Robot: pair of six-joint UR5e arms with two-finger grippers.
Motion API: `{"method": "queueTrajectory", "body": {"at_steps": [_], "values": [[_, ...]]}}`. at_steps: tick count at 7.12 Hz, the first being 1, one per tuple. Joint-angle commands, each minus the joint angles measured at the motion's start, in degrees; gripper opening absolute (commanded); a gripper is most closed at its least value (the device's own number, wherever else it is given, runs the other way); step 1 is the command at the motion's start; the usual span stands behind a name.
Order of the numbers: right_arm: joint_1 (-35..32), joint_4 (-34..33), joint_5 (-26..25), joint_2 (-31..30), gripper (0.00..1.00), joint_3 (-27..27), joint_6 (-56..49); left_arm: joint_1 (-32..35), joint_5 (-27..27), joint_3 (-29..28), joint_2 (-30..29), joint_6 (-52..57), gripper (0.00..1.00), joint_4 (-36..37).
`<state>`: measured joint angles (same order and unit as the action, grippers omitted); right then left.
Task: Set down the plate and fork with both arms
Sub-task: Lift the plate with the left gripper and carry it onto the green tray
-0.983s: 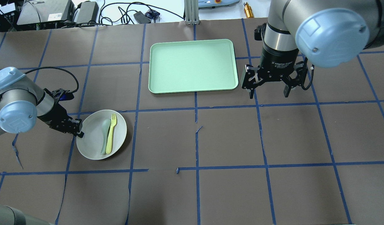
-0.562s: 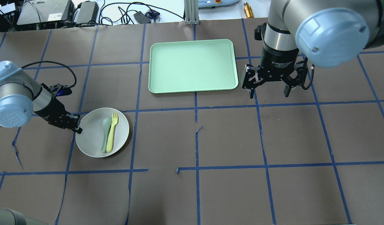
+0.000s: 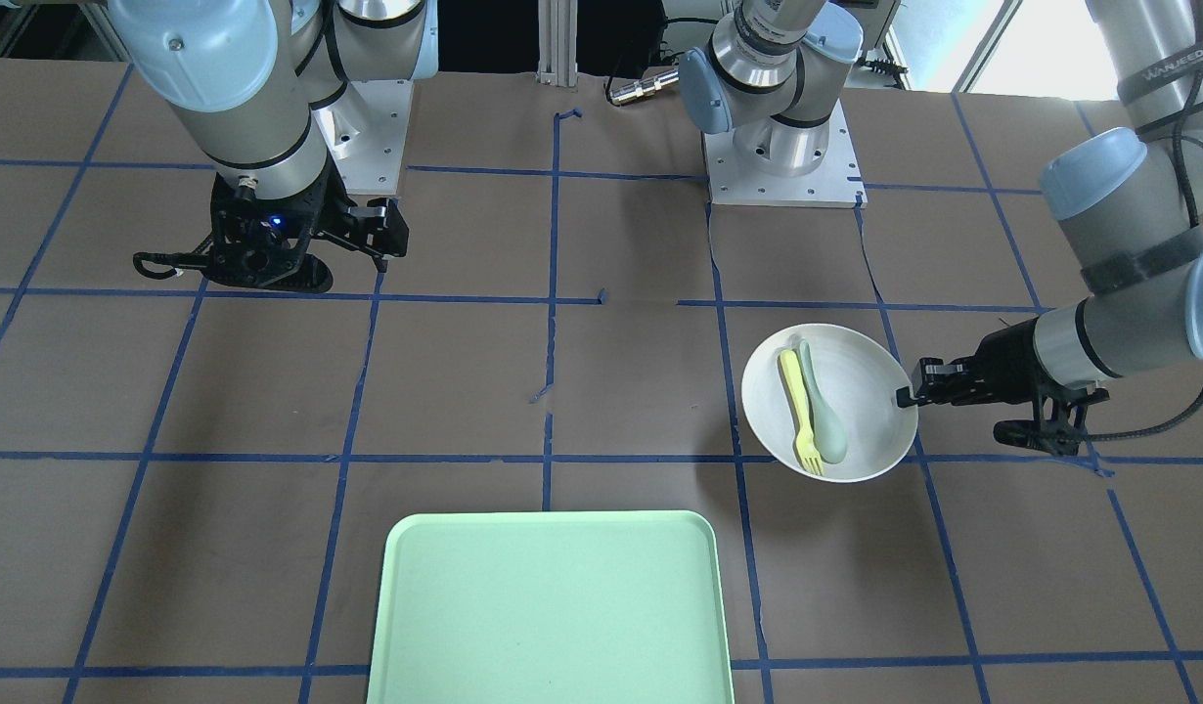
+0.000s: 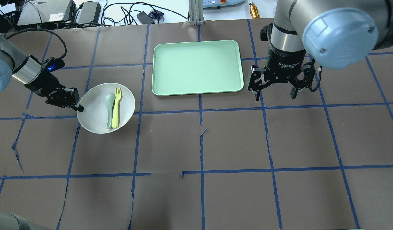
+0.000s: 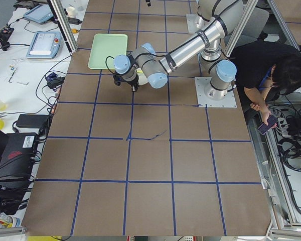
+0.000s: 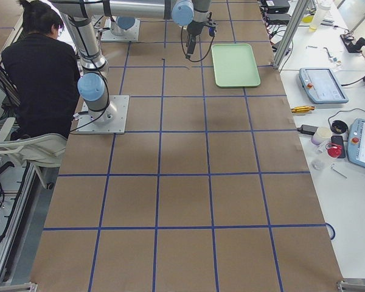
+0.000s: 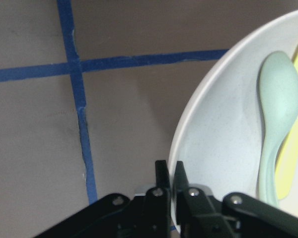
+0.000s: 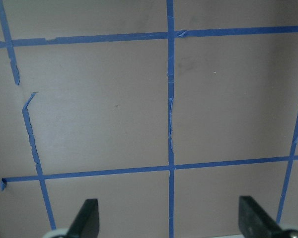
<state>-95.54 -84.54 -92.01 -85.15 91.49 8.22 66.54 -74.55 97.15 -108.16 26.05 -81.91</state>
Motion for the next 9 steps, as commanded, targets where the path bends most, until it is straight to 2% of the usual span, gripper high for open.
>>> {"method": "queueTrajectory", "body": {"at_steps": [1,3,6,9], "values": [[0.0,-0.4,0.1,0.1,1.0,0.0,-0.1,12.1,7.9,-7.1,-5.7,-14.3,0.0,6.7],[0.0,-0.7,0.0,0.1,1.0,0.1,-0.1,19.1,8.7,-15.3,-14.5,-18.1,0.0,11.1],[0.0,-0.8,0.2,0.2,1.0,1.2,-0.1,23.9,8.7,-24.8,-24.4,-20.5,0.0,13.5],[-0.1,-1.3,0.2,0.2,1.0,1.4,-0.1,24.9,8.6,-25.8,-27.5,-20.9,0.0,16.0]]}}
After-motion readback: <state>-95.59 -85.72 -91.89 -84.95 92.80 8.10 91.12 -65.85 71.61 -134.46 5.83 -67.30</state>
